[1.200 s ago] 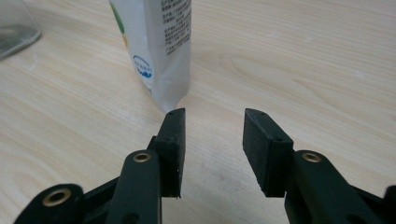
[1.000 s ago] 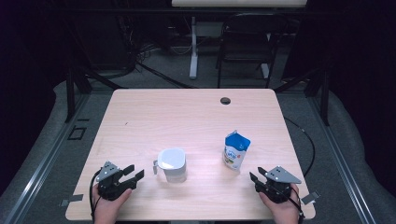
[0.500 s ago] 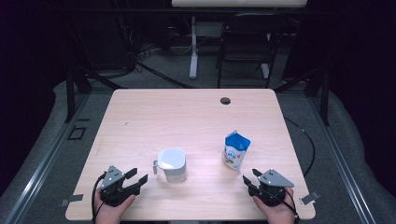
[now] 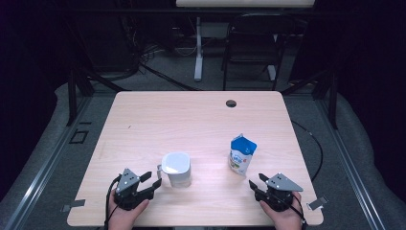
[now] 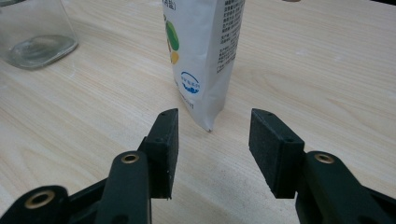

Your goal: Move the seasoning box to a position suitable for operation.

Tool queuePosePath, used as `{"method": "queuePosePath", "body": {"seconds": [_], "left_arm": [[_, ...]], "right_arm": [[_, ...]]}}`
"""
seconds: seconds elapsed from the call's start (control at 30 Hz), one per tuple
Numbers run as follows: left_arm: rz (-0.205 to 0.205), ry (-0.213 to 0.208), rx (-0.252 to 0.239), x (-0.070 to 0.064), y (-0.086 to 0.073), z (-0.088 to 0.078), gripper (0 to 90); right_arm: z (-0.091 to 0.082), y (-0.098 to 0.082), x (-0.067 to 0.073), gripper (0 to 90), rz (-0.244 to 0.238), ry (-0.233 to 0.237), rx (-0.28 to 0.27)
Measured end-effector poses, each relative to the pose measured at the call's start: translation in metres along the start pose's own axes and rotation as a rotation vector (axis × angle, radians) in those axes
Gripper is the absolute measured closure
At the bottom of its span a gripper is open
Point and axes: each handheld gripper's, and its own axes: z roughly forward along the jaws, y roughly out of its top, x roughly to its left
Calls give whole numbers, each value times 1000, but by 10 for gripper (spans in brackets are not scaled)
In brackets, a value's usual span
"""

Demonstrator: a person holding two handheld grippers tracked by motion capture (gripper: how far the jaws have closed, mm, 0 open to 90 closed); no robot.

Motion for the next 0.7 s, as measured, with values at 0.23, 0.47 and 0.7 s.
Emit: {"method": "queuePosePath", "body": {"seconds": [0.23,0.47,0.7], "left_arm": [[-4,2,32,7,2,9,530],[24,-2,61,7,7,22,552],[18,-12,55,9,12,30,575]], "right_arm": [[2,0,2,525,3,13,1],[3,0,2,521,4,20,6],[2,-1,1,518,15,32,0]]}}
